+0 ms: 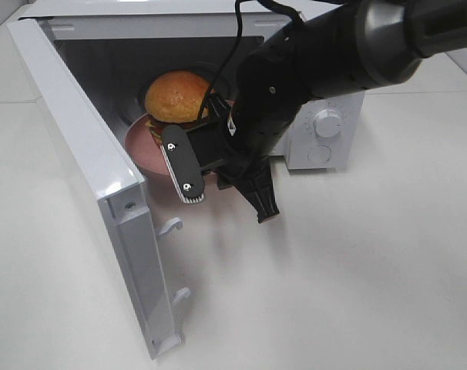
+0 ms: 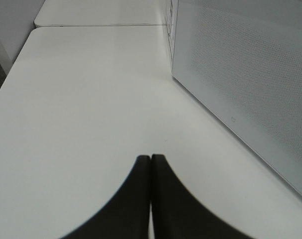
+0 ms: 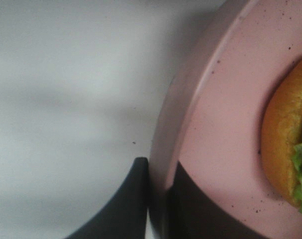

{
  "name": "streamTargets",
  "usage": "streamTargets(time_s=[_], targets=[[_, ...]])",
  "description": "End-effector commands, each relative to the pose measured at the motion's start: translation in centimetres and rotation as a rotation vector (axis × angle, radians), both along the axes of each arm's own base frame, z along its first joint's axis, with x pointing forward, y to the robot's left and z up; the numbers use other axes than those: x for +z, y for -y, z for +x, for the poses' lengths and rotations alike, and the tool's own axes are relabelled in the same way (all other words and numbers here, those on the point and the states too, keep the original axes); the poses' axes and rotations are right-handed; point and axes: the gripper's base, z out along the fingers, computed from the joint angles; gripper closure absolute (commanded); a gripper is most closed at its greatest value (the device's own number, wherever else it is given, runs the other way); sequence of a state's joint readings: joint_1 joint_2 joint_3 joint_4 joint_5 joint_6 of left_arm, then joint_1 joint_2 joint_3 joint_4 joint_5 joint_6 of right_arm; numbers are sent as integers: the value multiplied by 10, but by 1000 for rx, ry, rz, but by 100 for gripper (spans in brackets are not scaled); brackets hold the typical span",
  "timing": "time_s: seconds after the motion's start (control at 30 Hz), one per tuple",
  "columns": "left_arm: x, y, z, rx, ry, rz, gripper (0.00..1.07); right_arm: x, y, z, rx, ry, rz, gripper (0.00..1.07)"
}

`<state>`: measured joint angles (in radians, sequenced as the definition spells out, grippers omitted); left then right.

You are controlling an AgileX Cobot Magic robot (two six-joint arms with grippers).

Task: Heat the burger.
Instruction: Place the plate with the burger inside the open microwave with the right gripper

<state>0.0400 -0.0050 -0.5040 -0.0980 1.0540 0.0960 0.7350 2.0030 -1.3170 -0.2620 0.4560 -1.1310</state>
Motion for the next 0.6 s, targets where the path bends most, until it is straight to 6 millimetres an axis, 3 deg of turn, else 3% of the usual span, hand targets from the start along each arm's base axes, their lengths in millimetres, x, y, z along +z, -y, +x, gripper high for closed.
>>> streamTargets(time_s=[0.03, 0.33, 0.6], targets=[[0, 0, -2, 2, 32, 2, 106, 9, -8, 22, -65, 4, 66, 107], [0, 0, -2, 2, 32, 2, 106, 10, -20, 47, -166, -61, 130, 107], [0, 0, -2, 2, 32, 2, 106, -3, -33, 70, -279, -91, 171, 107]])
